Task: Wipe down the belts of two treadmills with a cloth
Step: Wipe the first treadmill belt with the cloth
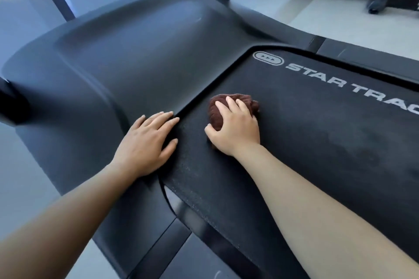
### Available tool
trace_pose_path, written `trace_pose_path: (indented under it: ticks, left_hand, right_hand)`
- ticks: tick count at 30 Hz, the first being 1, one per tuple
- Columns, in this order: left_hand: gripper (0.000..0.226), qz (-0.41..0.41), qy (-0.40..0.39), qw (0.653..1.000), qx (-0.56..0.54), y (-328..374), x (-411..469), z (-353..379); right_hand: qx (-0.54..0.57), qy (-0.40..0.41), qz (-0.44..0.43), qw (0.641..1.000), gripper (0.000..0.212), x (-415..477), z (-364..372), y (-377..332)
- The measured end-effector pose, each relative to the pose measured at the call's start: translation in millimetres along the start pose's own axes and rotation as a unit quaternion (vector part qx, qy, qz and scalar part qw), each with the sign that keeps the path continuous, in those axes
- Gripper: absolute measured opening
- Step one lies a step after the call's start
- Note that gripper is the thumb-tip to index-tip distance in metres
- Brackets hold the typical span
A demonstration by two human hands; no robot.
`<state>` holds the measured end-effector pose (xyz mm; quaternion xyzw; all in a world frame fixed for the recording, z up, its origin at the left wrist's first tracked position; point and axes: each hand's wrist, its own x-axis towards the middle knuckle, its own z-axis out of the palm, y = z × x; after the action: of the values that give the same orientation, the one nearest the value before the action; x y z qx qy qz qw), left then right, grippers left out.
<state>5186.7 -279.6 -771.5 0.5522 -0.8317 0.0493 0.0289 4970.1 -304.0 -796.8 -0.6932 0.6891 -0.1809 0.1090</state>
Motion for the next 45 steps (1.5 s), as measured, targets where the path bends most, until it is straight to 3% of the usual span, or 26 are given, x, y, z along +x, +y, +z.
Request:
trace_pose_path:
  ticks: [6,12,18,24,32,45]
  left_hand:
    - [0.051,-0.001,0.020,1.000,-0.008,-2.1,6.5,5.7]
    - [0.051,0.000,0.005,1.000,-0.004,-4.1,6.6,8.0]
    - [0.045,-0.026,0.028,0.999,-0.001,-8.1,-2.4,-2.3]
    - [0.052,-0.042,0.060,0.997,0.025,-36.5,-11.6,-13.4]
    - [0.045,-0.054,0.059,0.997,0.023,-37.1,-5.0,-8.9]
    - [0.036,0.001,0.062,0.998,-0.016,-35.4,-44.4,-12.2]
  right_hand:
    - [-0.020,0.021,0.042,0.999,0.067,54.3,7.2,-12.3]
    - [-0.003,0.015,-0.048,0.999,0.065,-8.5,-0.1,-16.3]
    - [0.010,0.052,-0.058,0.997,0.065,-82.0,0.4,-23.0]
    - [0.011,0.052,-0.019,0.998,0.062,-37.0,6.7,-23.4]
    - [-0.023,0.024,0.052,0.998,0.066,40.8,16.1,-42.6]
    - [0.035,-0.009,-0.129,0.991,0.063,-95.8,7.4,-55.9]
